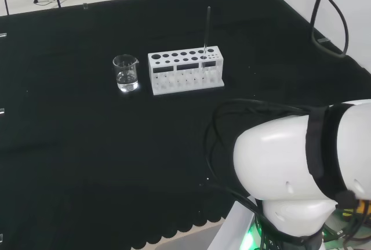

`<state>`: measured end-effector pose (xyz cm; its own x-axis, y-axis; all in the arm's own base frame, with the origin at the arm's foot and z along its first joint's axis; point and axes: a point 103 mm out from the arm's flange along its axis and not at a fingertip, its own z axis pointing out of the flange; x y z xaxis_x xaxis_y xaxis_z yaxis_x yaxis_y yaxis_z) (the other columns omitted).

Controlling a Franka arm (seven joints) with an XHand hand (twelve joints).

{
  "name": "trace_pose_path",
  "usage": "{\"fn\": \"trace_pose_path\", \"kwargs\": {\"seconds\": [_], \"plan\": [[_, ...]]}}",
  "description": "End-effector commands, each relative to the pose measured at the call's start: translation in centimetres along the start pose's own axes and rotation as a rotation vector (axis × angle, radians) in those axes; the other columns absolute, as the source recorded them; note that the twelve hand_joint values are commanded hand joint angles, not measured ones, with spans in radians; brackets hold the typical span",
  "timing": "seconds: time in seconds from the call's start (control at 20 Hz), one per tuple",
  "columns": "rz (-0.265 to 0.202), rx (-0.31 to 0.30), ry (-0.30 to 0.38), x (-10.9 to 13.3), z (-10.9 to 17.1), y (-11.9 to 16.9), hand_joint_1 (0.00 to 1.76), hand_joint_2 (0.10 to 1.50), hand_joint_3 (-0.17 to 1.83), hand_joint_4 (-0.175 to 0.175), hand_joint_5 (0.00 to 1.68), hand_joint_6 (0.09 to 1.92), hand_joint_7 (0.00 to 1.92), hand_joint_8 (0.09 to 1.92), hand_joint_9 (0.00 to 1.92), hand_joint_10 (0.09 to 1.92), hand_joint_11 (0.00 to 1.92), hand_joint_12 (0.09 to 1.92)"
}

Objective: Take the glass rod from the white test tube rack.

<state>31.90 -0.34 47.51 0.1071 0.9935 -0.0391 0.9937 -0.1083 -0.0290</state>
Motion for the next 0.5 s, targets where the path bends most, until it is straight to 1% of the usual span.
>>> {"fn": "trace_pose_path", "kwargs": {"seconds": [0.05,0.3,0.5], "plan": [[0.023,0.034,0.022,-2.4,0.5,2.9,0.69,0.87,0.56,-0.175,0.02,0.09,0.00,0.27,0.00,0.28,0.00,0.44],[0.040,0.050,0.036,-4.4,0.8,5.3,0.69,0.88,0.55,-0.175,0.03,0.09,0.00,0.30,0.00,0.32,0.00,0.53],[0.050,0.048,0.040,-5.5,0.9,7.4,0.69,0.88,0.54,-0.175,0.03,0.09,0.00,0.32,0.00,0.34,0.00,0.59]]}}
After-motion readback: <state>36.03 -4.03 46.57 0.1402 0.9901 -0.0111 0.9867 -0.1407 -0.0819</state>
